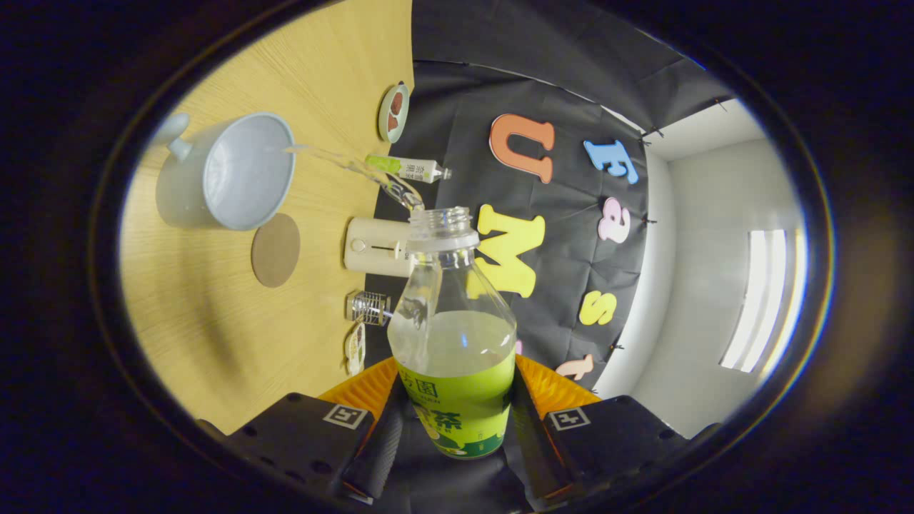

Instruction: Take the bottle from table, then pour the juice into the cup, finally place the bottle on the coaster

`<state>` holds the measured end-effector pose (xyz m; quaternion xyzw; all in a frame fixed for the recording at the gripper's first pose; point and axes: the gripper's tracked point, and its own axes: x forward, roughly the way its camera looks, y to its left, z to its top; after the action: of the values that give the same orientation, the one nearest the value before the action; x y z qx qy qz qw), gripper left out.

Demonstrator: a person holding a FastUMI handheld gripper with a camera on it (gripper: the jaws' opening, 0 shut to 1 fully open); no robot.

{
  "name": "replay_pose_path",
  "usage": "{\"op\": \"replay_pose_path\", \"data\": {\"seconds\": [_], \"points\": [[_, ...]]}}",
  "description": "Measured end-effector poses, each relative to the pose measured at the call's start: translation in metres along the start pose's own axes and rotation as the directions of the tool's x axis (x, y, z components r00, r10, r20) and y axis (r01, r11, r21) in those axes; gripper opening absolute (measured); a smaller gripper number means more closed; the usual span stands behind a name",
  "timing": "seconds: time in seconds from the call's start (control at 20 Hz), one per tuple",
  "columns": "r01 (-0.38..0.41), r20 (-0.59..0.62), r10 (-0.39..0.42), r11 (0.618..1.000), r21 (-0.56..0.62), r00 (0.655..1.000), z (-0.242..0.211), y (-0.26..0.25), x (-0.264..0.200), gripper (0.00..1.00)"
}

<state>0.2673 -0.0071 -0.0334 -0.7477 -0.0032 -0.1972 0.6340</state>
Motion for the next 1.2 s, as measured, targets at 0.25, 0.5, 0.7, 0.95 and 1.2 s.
{"op": "replay_pose_path", "data": {"seconds": [0.25, 0.5, 0.7, 0.95, 1.2], "points": [[0.031, 0.005, -0.031, 0.999, -0.038, 1.0, 0.0, -0.009, -0.004, 0.77], [0.057, 0.001, -0.057, 0.996, -0.064, 0.998, -0.002, -0.014, -0.002, 0.77], [0.076, 0.002, -0.076, 0.993, -0.086, 0.997, -0.004, -0.02, -0.003, 0.77], [0.097, 0.008, -0.097, 0.989, -0.111, 0.995, -0.006, -0.024, 0.0, 0.77], [0.113, 0.002, -0.114, 0.985, -0.13, 0.993, -0.009, -0.029, -0.002, 0.77]]}}
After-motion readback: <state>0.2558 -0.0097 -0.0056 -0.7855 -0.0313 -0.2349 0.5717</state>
